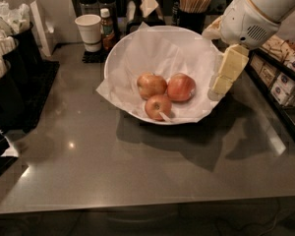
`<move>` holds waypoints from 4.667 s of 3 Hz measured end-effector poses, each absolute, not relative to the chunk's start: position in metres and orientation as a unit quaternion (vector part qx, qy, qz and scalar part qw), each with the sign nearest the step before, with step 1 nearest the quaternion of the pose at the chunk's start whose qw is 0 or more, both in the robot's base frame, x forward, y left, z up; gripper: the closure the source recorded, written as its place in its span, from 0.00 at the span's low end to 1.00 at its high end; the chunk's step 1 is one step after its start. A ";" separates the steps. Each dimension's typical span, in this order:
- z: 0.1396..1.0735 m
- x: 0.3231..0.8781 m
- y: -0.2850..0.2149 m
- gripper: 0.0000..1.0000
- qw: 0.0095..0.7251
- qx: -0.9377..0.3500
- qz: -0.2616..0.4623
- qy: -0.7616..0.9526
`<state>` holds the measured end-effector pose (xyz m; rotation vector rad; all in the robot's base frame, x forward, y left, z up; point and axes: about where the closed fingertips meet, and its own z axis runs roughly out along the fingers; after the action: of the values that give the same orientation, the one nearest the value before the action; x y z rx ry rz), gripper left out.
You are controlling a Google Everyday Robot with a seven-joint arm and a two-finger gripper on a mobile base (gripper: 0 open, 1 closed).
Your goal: Pick apple from white bowl
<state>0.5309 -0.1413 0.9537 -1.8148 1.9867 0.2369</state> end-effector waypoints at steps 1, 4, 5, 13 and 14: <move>0.939 0.550 -0.115 0.00 0.213 -0.690 0.121 0.682; 0.923 0.564 -0.095 0.28 0.216 -0.722 0.134 0.643; 0.910 0.569 -0.092 0.28 0.209 -0.738 0.148 0.624; 0.853 0.572 -0.082 0.17 0.197 -0.797 0.209 0.532; 0.849 0.572 -0.084 0.16 0.193 -0.796 0.211 0.534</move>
Offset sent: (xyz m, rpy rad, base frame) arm 0.0359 0.0518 -0.0377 0.0494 0.0628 0.2966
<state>0.5723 -0.0841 0.8488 -2.2319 1.4989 0.5914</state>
